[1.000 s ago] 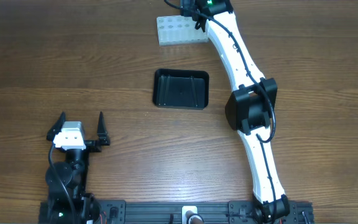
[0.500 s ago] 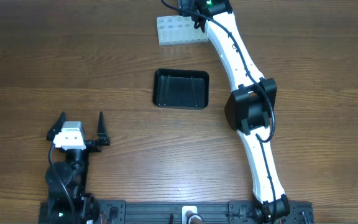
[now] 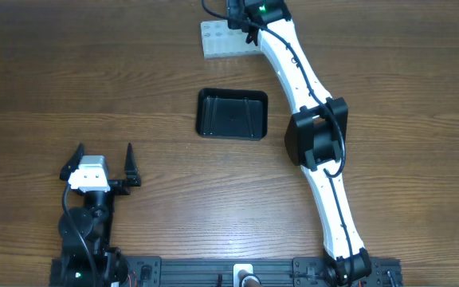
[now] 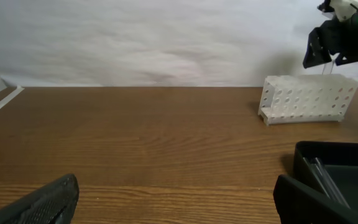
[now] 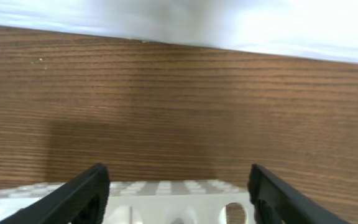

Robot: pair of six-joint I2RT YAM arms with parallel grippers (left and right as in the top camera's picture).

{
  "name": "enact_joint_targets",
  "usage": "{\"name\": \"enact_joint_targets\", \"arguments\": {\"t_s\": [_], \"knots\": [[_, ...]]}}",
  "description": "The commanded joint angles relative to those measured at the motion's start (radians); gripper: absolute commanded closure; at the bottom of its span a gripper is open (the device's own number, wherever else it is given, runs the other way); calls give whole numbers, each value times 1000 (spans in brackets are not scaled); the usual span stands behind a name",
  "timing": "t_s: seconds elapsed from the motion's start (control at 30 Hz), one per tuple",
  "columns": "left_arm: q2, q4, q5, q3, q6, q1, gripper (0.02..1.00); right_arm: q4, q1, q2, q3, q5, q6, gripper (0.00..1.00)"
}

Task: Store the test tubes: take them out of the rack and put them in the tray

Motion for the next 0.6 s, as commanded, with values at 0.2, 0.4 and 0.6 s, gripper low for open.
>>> {"name": "enact_joint_targets", "arguments": {"t_s": [0.2, 0.4, 0.6], "knots": [[-8, -1, 13, -4, 15, 6, 23, 4, 12, 12, -9, -9, -2, 343], [-8, -1, 13, -4, 15, 6, 20, -1, 11, 19, -9, -8, -2, 354], [-8, -1, 13, -5, 15, 6, 18, -2, 14, 23, -9, -8, -2, 397]]}}
